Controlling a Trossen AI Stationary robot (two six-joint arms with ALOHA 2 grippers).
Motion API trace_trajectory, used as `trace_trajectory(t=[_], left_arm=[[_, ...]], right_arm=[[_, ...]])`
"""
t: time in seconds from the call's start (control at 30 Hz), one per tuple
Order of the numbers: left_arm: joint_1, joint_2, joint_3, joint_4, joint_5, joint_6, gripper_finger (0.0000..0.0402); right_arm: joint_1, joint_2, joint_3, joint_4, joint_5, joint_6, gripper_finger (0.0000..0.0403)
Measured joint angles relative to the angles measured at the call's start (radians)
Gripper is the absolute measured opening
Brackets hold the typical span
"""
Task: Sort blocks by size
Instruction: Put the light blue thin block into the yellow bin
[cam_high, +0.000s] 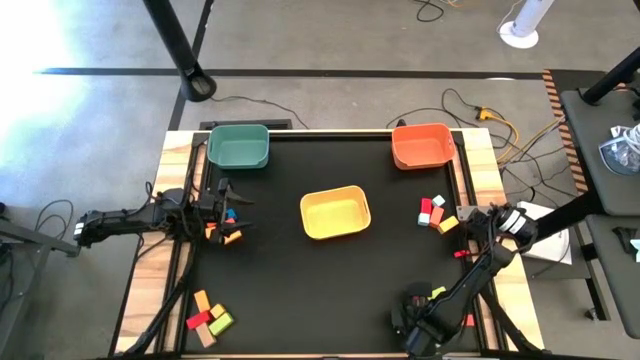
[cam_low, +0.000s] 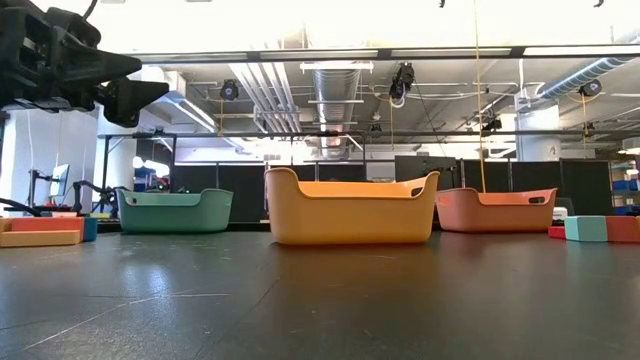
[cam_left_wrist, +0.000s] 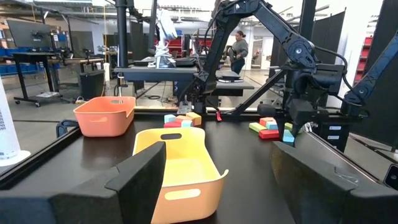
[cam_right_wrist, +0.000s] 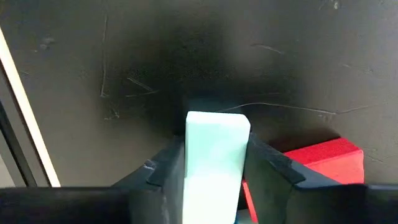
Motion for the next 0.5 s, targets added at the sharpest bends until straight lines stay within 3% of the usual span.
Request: trace_trajectory(t=[0.5], left_arm=[[0.000, 0.000, 0.000, 0.000, 0.000, 0.000, 0.0274]], right_arm=[[-0.038, 0.001, 0.028, -0.011, 0.047, -0.113, 0.0120]])
